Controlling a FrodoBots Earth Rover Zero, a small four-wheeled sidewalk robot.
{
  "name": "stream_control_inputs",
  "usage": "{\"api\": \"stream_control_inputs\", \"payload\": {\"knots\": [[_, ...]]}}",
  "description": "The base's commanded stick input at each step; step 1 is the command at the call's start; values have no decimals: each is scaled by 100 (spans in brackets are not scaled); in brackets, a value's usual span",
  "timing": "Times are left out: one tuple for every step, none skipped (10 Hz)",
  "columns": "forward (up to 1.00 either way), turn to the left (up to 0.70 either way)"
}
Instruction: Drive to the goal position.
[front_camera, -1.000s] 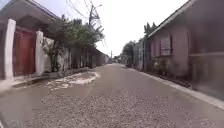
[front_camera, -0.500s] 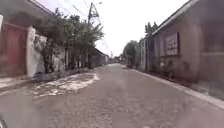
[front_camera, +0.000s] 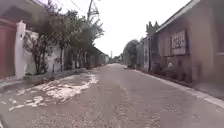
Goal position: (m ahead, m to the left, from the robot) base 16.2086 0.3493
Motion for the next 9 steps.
{"api": "stream_control_inputs", "payload": {"knots": [[100,0],[100,0],[100,0],[100,0],[100,0],[100,0],[100,0],[100,0],[100,0]]}}
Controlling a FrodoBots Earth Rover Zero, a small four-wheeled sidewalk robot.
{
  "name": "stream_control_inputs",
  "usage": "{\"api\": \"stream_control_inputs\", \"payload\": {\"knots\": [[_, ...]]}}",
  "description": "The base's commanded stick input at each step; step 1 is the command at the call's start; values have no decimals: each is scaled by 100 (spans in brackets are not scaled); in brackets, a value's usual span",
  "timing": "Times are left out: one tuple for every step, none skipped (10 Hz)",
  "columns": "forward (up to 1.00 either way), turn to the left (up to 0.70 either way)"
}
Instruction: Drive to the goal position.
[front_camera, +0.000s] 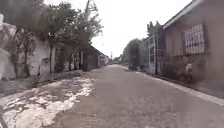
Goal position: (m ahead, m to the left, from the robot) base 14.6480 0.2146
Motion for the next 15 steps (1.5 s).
{"api": "stream_control_inputs", "payload": {"knots": [[100,0],[100,0],[100,0],[100,0],[100,0],[100,0],[100,0],[100,0],[100,0],[100,0],[100,0],[100,0],[100,0],[100,0],[100,0]]}}
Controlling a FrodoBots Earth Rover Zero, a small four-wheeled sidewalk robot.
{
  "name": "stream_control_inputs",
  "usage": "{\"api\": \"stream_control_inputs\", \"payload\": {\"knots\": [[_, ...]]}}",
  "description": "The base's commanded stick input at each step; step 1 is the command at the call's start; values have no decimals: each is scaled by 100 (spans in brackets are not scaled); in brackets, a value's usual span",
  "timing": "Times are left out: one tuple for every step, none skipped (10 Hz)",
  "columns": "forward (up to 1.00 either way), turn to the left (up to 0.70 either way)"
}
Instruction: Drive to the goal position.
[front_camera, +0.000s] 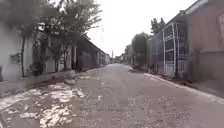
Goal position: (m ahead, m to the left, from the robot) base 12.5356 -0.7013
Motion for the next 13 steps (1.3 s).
{"api": "stream_control_inputs", "payload": {"knots": [[100,0],[100,0],[100,0],[100,0],[100,0],[100,0],[100,0],[100,0],[100,0],[100,0],[100,0],[100,0],[100,0]]}}
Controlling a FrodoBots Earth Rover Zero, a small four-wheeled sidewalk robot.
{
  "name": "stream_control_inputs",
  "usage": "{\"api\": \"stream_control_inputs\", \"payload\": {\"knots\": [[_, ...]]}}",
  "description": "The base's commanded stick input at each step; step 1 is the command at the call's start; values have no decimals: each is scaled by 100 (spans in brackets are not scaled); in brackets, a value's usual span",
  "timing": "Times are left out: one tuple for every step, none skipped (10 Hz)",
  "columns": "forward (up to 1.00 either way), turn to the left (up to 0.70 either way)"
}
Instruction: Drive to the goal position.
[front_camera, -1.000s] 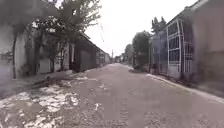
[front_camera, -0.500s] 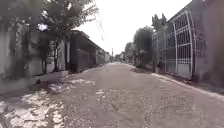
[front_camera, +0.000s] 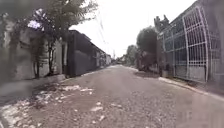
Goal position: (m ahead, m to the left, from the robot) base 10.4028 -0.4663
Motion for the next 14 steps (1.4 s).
{"api": "stream_control_inputs", "payload": {"knots": [[100,0],[100,0],[100,0],[100,0],[100,0],[100,0],[100,0],[100,0],[100,0],[100,0],[100,0],[100,0],[100,0],[100,0]]}}
